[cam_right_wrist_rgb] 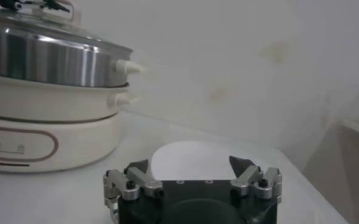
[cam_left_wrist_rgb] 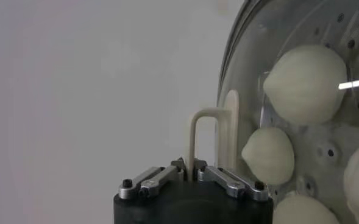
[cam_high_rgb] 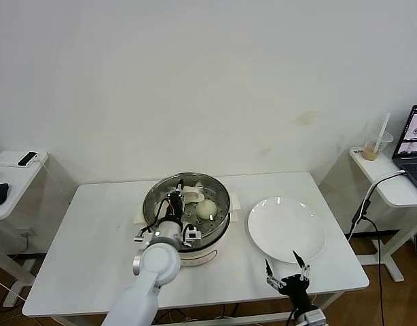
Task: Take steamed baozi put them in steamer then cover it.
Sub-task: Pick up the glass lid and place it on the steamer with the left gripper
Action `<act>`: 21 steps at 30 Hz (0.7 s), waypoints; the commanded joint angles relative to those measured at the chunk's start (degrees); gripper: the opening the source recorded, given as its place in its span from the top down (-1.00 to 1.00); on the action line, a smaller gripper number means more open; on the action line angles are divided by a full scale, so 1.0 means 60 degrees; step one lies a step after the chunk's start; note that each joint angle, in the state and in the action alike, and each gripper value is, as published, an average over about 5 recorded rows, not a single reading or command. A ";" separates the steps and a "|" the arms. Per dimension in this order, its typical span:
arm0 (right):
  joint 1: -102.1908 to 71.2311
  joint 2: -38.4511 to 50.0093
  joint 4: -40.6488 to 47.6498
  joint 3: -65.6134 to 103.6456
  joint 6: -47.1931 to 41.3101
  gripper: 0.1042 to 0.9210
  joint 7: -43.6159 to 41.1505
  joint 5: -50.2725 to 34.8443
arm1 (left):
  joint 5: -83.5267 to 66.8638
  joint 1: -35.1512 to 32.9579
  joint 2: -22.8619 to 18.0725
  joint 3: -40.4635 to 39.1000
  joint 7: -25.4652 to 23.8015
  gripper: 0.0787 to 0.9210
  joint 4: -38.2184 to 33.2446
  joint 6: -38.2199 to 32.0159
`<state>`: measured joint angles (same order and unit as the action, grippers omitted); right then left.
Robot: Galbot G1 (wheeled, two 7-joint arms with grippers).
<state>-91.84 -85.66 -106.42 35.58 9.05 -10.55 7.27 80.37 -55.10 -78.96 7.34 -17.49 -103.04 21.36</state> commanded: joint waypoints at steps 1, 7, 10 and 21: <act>-0.0003 0.0000 0.0017 -0.0017 -0.0003 -0.76 -0.0008 0.0030 | -0.0186 -0.0138 -0.0024 0.0061 0.0041 0.71 -0.0310 0.0038; -0.0023 -0.0006 0.0012 -0.0061 -0.0005 -0.76 -0.0016 0.0070 | -0.0304 -0.0454 0.0070 0.0211 0.0082 0.30 -0.0803 0.0020; -0.0030 -0.0013 0.0011 -0.0074 -0.0006 -0.76 -0.0009 0.0073 | -0.0385 -0.0784 0.0205 0.0264 0.0151 0.09 -0.1160 -0.0056; -0.0128 0.0016 0.0020 -0.0111 -0.0011 -0.76 0.0006 -0.0039 | -0.1370 -0.2086 0.0782 0.0327 0.0748 -0.66 -0.2756 -0.0646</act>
<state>-92.53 -85.60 -106.32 34.91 8.91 -10.58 7.30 76.70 -61.48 -76.41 8.94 -15.18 -111.49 19.68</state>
